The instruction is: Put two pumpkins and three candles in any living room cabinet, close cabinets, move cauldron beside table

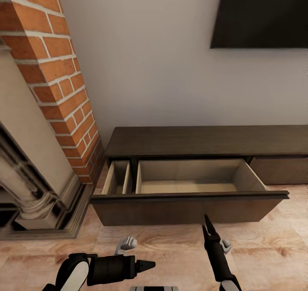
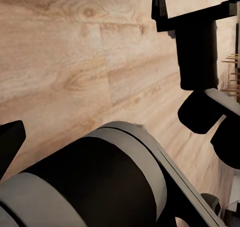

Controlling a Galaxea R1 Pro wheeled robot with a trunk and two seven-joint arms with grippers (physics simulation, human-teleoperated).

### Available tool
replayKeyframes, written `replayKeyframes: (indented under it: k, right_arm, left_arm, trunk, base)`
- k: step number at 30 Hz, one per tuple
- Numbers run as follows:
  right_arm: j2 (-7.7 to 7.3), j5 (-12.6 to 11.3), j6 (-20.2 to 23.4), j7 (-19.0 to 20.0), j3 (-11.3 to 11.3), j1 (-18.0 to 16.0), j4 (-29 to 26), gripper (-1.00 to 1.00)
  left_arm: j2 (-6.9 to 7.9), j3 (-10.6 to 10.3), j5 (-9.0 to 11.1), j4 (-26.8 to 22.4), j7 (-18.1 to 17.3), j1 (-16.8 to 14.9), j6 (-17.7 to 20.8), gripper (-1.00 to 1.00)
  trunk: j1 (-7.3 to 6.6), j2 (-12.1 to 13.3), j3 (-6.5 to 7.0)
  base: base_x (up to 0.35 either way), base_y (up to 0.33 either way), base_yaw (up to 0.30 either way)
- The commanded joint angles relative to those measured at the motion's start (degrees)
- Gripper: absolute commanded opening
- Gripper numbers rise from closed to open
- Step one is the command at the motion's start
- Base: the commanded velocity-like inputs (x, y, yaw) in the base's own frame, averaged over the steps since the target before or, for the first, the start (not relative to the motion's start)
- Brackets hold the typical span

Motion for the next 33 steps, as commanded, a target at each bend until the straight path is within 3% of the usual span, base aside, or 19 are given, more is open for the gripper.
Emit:
replayKeyframes:
  k: [1,7,16,20,23,26,29,33]
  right_arm:
    - [0.03,-0.1,-0.03,-0.03,-0.05,-0.03,0.02,1.0]
    - [0.03,-0.05,0.46,-1.03,-0.04,-0.42,0.06,1.0]
    - [-0.06,-0.26,10.46,-5.25,-0.03,-0.48,-0.3,1.0]
    - [-0.06,-0.22,15.69,-7.96,-0.03,-0.5,-0.72,1.0]
    - [-0.06,-0.22,17.12,-9.43,-0.05,-0.48,-0.78,1.0]
    - [-0.06,-0.37,18.1,-13.26,-0.14,-0.47,-0.76,1.0]
    - [-0.01,-0.5,19.17,-17.17,-0.19,-0.47,-0.6,1.0]
    - [0.02,-3.02,19.86,-22.68,-0.19,-0.49,-0.59,1.0]
  left_arm:
    - [0.03,-0.02,-0.43,-0.01,-0.45,-0.03,0.08,1.0]
    - [0.03,0.03,-0.42,-0.05,-0.45,-0.03,0.09,1.0]
    - [0.34,0.23,-0.1,-0.41,-0.54,-0.08,0.23,1.0]
    - [0.55,0.16,3.25,-0.41,-0.42,-0.39,0.27,1.0]
    - [0.94,0.19,4.14,-0.33,-0.27,-0.62,0.32,1.0]
    - [1.55,0.28,4.38,-0.18,0.05,-0.95,0.34,1.0]
    - [2.28,2.34,4.51,0.21,0.13,-1.35,0.36,1.0]
    - [2.68,5.12,4.55,0.5,0.22,-1.51,0.47,1.0]
  trunk:
    - [-0.03,-0.02,-0.04]
    - [-0.03,-0.02,-0.04]
    - [-0.03,-0.02,-0.04]
    - [-0.11,0.02,0.62]
    - [-0.19,0.06,1.29]
    - [-0.27,0.1,1.95]
    - [-0.34,0.14,2.62]
    - [-0.45,0.19,3.5]
  base:
    - [-0.195,0.0,0.0]
    - [-0.086,0.0,0.0]
    - [-0.004,0.0,0.0]
    - [0.0,0.0,0.0]
    - [0.0,0.0,0.0]
    - [0.0,0.0,0.0]
    - [0.0,0.0,0.0]
    - [0.0,0.0,0.0]
